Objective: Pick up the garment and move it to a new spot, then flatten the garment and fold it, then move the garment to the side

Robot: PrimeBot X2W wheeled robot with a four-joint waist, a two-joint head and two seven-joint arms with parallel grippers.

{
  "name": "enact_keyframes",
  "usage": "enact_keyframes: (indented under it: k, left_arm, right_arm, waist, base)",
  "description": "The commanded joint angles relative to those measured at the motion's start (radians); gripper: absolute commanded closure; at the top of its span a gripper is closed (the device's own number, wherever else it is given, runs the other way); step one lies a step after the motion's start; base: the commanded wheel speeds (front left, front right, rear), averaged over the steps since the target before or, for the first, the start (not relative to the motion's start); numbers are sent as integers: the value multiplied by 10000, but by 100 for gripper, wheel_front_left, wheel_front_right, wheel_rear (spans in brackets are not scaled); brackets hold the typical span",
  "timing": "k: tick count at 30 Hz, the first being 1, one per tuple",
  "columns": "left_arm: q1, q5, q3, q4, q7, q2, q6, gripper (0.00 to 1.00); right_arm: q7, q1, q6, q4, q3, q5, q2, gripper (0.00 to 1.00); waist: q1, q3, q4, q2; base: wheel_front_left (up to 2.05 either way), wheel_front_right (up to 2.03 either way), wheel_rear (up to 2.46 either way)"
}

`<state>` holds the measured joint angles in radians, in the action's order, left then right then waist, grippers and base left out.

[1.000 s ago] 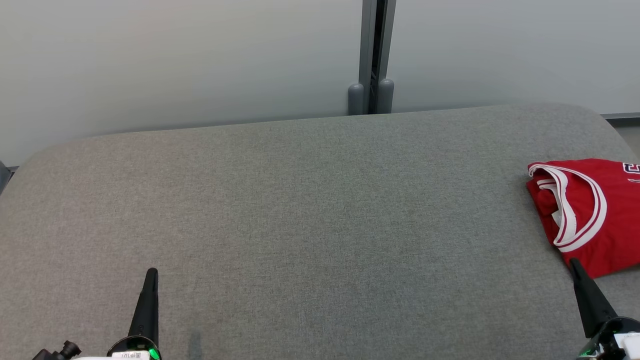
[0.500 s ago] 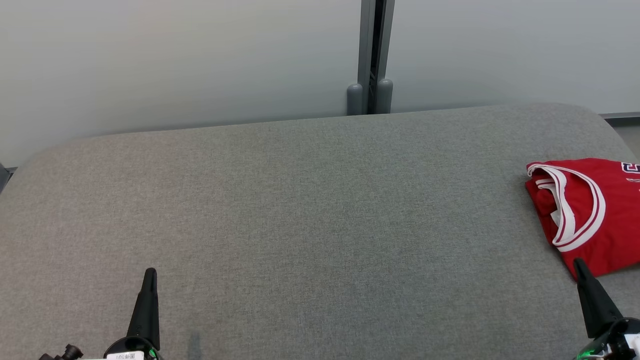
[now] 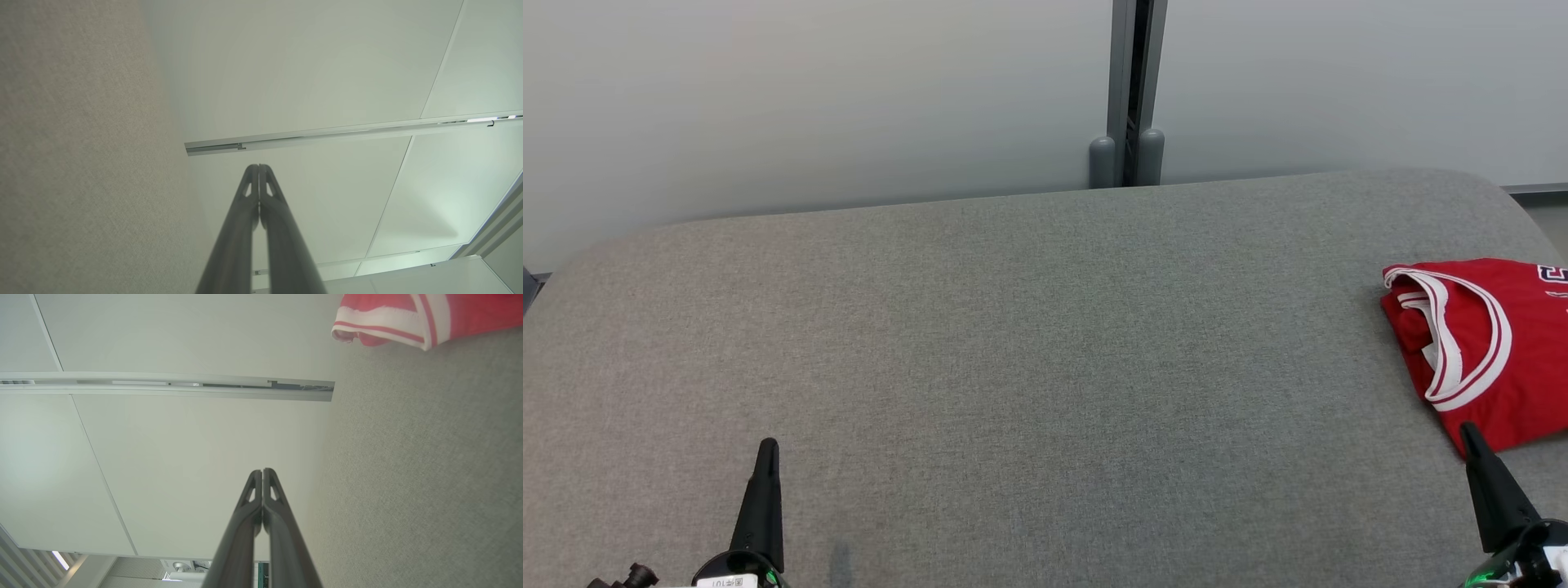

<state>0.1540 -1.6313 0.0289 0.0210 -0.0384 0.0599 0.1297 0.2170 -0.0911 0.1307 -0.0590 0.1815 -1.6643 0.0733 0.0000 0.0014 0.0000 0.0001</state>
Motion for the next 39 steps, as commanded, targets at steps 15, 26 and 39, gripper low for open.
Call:
enact_keyframes:
  k: [15,26,39]
  left_arm:
    - [16,-19,-69,34,49,18,47,100]
    - [16,-3,-80,33,71,3,47,100]
    - [16,11,-92,32,87,-10,48,100]
  right_arm:
    - [110,73,0,-34,84,68,-25,100]
    - [141,81,0,-35,120,77,-51,100]
    - [171,89,0,-37,154,106,-76,100]
  waist:
    - [0,0,1,-1]
    - [0,0,1,-1]
    - [0,-1,1,-1]
  base:
    - [0,0,0]
    - [0,0,0]
    - [0,0,0]
